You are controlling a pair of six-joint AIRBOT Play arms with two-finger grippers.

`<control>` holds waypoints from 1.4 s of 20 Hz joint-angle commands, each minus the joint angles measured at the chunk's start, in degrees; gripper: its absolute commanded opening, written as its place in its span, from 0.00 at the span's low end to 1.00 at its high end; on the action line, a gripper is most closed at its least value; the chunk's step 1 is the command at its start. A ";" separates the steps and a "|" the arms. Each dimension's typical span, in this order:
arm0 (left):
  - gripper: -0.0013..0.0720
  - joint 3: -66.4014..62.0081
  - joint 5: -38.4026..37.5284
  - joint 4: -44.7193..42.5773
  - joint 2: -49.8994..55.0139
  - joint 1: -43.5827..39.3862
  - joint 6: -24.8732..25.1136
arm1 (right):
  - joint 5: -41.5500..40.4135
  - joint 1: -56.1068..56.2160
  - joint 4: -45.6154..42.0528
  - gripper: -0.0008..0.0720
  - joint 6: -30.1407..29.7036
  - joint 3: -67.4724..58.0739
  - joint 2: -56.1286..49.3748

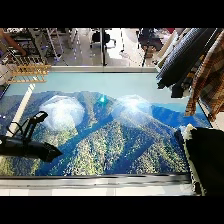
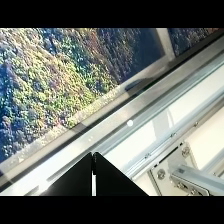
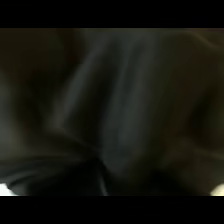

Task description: Fold the clothes and pants, and hang the long-sleeved shirts on hangers.

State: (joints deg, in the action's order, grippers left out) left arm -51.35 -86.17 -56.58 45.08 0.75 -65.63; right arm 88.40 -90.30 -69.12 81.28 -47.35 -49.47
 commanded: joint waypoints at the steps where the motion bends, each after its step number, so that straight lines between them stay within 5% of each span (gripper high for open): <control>1: 0.02 0.09 1.95 -0.13 -0.37 0.07 0.02 | -8.35 -2.82 -5.40 0.96 -1.31 2.71 -0.59; 5: 0.04 0.07 1.92 -3.50 -0.39 0.07 0.00 | -12.70 -2.43 0.96 0.97 -1.49 -18.60 -2.51; 8: 0.04 0.00 2.14 -8.61 -0.37 0.07 0.07 | -20.48 3.21 23.74 0.97 -1.57 -32.06 -5.16; 11: 0.04 -1.66 5.97 -22.14 -0.37 0.09 0.48 | -19.78 21.00 37.97 0.97 -11.17 -34.12 -8.07; 14: 0.04 -4.87 12.33 -32.96 0.42 1.27 0.48 | -13.81 46.21 24.46 0.95 -13.46 -32.11 -11.72; 15: 0.04 -6.56 13.68 -32.15 1.84 2.80 0.52 | -13.44 55.04 17.31 0.86 -13.42 -30.77 -13.00; 19: 0.04 -16.33 11.43 -24.22 13.70 9.51 5.01 | -20.35 78.23 -1.86 0.78 -12.85 -27.71 -18.73; 20: 0.04 -19.45 10.03 -23.19 17.20 10.78 4.96 | -23.71 80.61 -4.00 0.66 -12.79 -27.71 -20.04; 22: 0.04 -24.79 9.99 -22.88 22.75 11.74 1.70 | -29.55 81.90 -4.74 0.03 -12.81 -27.76 -21.68; 24: 0.04 -25.86 11.37 -22.64 25.49 11.89 -7.32 | -33.64 81.79 -5.22 0.05 -12.87 -27.76 -21.99; 28: 0.04 -25.86 11.45 -22.64 29.83 11.89 -7.67 | -35.91 81.79 -4.46 0.04 -12.85 -27.76 -21.84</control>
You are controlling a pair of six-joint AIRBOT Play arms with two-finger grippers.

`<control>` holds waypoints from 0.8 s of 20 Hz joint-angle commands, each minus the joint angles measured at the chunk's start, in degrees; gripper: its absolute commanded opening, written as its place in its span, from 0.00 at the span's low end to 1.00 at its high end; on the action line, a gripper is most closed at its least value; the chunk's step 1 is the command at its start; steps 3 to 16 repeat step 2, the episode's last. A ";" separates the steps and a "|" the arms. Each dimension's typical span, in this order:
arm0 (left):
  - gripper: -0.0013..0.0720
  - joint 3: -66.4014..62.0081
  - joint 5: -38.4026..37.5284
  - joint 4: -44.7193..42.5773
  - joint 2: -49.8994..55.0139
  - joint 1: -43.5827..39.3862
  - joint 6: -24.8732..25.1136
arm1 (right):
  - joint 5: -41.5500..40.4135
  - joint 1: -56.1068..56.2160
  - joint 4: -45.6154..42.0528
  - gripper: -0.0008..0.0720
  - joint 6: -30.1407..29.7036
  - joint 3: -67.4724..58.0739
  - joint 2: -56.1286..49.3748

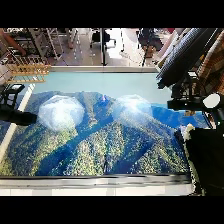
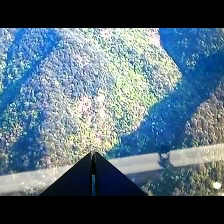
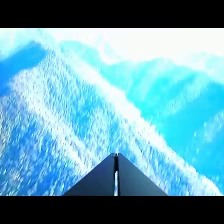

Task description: Fold the clothes and pants, and hang the long-sleeved shirts on hangers.

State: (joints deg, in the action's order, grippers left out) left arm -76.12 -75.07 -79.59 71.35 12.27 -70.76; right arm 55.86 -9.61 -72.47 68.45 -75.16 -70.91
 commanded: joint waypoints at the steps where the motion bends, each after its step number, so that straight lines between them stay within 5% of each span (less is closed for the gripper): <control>1: 0.04 -1.09 0.35 0.37 4.66 0.37 -2.54 | -3.37 1.09 -1.20 0.04 -0.02 0.04 -0.39; 16: 0.04 -1.09 0.35 0.37 5.66 0.37 -2.54 | -3.37 1.09 -1.18 0.04 -0.02 0.04 -0.39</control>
